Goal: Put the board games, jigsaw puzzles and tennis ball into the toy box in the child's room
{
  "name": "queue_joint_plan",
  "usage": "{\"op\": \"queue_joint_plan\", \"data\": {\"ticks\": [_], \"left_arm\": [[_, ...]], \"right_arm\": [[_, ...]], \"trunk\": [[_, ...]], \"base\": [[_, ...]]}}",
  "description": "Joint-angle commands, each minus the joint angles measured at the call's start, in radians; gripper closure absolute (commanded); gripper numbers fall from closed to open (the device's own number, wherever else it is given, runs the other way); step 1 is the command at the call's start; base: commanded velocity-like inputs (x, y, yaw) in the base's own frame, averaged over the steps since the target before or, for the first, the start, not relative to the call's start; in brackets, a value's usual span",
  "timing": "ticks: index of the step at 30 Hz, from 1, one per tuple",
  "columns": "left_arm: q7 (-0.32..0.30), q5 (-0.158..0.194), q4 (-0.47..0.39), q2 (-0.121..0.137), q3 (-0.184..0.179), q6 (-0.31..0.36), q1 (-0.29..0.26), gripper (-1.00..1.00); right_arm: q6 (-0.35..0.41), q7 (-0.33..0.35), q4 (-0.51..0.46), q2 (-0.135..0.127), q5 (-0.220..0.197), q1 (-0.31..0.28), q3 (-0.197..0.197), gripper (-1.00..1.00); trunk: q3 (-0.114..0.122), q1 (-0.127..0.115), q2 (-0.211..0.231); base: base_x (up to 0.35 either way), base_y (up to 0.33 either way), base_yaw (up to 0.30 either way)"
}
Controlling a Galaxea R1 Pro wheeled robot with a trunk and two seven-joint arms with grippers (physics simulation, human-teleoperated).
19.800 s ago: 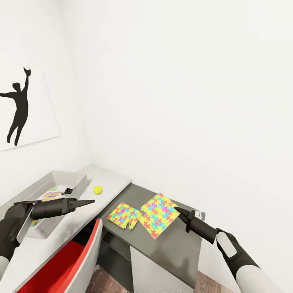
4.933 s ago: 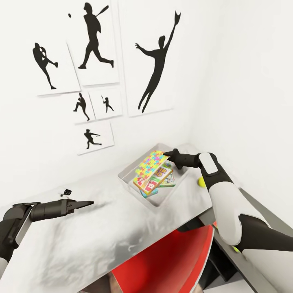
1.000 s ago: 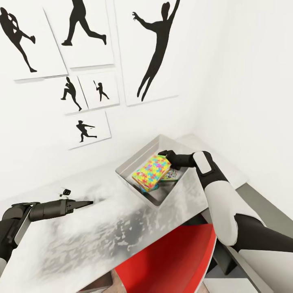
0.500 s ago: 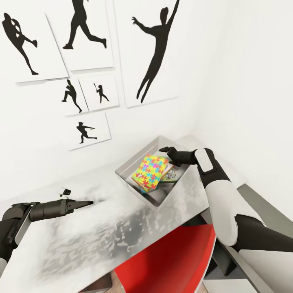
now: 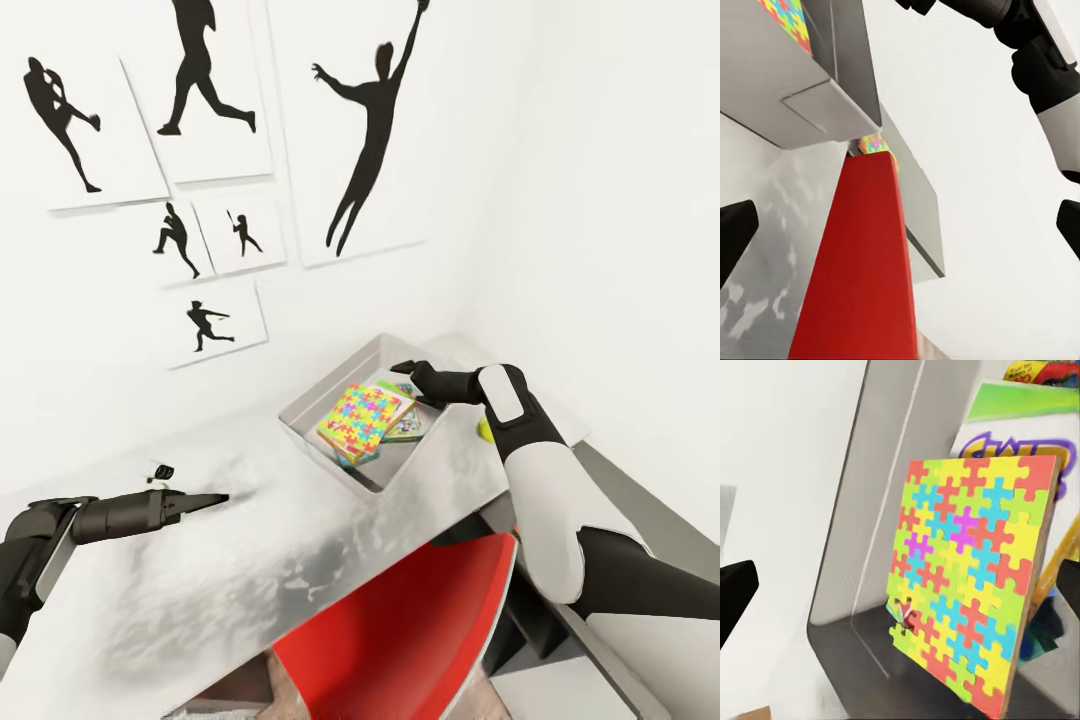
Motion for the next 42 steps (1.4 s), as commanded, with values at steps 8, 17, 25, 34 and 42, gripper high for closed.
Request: {"op": "queue_joint_plan", "data": {"ticks": [8, 17, 25, 34, 42], "left_arm": [[-0.004, 0.000, 0.000, 0.001, 0.000, 0.010, -0.001, -1.00], [-0.004, 0.000, 0.000, 0.002, 0.000, 0.009, 0.000, -1.00], [-0.004, 0.009, 0.000, 0.039, 0.001, 0.011, 0.001, -1.00], [-0.004, 0.016, 0.000, 0.092, 0.004, 0.017, 0.002, -1.00], [-0.004, 0.017, 0.000, 0.103, 0.010, 0.019, 0.007, -1.00]], "right_arm": [[0.014, 0.011, -0.063, 0.001, -0.008, 0.003, -0.002, -1.00], [0.148, 0.099, -0.387, -0.002, -0.018, 0.025, 0.040, -1.00], [0.159, 0.300, -0.681, -0.026, -0.023, 0.220, 0.039, -1.00], [0.159, 0.724, -0.871, -0.163, -0.037, 0.505, 0.020, -1.00], [0.154, 1.078, -0.896, -0.207, -0.054, 0.758, -0.145, -1.00]], "trunk": [[0.011, 0.000, -0.002], [0.026, 0.000, -0.002], [0.040, 0.000, -0.002], [0.055, 0.000, -0.002], [0.068, 0.000, -0.002]], "base": [[-0.150, 0.000, -0.003], [-0.013, 0.000, 0.000], [0.000, 0.000, 0.000], [0.000, 0.000, 0.000], [0.000, 0.000, 0.000]]}}
